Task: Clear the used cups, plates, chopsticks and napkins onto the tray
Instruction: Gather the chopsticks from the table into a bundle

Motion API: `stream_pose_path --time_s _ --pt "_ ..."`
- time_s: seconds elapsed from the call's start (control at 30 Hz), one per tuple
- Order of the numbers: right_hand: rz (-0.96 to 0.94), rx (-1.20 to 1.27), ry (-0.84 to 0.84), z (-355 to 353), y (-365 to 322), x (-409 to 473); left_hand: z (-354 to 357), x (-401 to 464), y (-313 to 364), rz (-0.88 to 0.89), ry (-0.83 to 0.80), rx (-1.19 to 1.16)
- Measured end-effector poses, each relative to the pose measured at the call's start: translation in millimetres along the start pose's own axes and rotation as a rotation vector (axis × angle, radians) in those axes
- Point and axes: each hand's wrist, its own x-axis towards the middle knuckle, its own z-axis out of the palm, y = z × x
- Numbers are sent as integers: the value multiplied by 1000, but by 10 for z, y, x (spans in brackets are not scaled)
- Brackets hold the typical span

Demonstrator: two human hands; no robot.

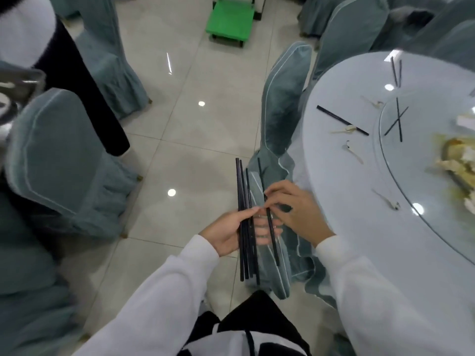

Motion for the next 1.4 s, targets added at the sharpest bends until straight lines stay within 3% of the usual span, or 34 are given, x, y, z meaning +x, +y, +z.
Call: stream_pose_path --time_s 0.27,0.47,0.7,0.97,1.2,1.4 --pt "-109 -128 -20 347 -488 664 -434 -524 295 171 66 -28" --pt "-163 -188 -6 597 -465 1019 -700 -548 581 194 133 40" --pt "-20 -49 -10 728 -25 1619 -981 -159 1182 176 152 82" --pt "137 47 59 611 635 2278 -1089 556 2141 39 187 131" --pt "332 202 190 197 1169 2415 -751 1357 2702 -50 142 216" --pt "500 406 409 -77 1452 2273 -471 1892 2968 -122 67 185"
